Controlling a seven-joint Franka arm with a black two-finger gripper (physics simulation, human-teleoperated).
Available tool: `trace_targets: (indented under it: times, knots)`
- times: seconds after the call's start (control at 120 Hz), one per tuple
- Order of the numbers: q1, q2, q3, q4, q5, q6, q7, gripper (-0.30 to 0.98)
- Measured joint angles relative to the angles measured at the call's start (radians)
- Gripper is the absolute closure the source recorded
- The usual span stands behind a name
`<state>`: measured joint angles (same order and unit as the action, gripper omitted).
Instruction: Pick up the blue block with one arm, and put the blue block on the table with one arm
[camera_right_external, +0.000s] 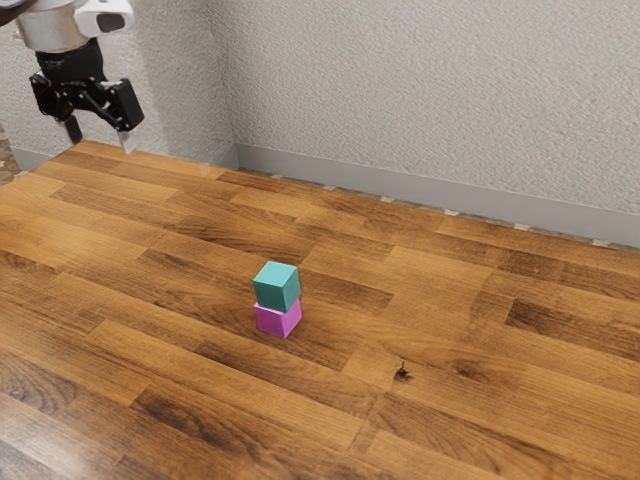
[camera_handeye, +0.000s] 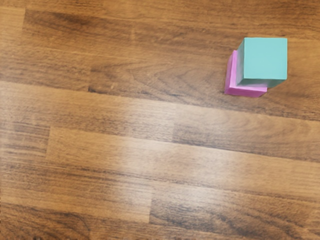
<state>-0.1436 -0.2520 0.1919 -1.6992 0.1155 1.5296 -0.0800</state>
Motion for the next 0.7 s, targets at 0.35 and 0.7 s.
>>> trace_targets:
  times: [0.35,0.7]
  knots:
    - [-0.088,0.261,0.016,0.109,-0.042,0.146,-0.09,0.0]
    - [-0.151,0.227,-0.074,-0.268,-0.182,0.549,-0.179,0.0]
